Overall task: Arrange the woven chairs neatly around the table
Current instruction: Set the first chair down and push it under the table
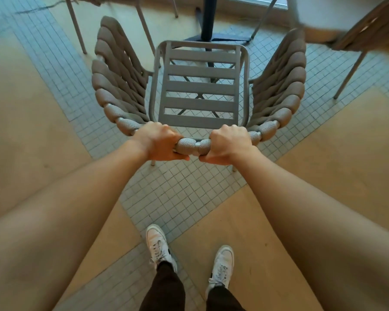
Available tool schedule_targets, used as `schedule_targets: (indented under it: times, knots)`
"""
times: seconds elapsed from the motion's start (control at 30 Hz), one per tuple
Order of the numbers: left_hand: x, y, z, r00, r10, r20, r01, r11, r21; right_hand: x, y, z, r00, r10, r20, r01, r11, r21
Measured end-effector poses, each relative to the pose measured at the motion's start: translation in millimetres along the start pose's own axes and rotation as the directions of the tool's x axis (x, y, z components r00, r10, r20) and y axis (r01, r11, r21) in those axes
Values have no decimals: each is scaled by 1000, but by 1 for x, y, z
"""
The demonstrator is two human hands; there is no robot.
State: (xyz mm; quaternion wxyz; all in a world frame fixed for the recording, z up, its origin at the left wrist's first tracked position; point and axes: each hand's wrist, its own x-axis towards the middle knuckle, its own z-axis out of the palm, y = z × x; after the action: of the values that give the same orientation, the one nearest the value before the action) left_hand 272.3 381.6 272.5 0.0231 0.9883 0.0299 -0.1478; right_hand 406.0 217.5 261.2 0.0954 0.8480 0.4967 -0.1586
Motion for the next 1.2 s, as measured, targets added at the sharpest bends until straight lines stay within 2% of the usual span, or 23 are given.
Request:
schedule_targets:
  times: [0.43,0.67,1.03,1.2]
  knots:
    - [46,-77,-13,997,73,-40,-72,997,15,70,-8,-35,996,83,33,-82,996,-17]
    - [68,-94,-18,994,89,-63,-85,994,66,93,1,-44,995,75,58,-75,997,-4]
    - [117,-128,-37,995,74,-67,-74,997,11,142,25,-62,997,56,57,-58,998,33]
    - [140,-140,-41,995,50,-86,-46,998,51,163,39,-72,998,36,50,-39,998,58]
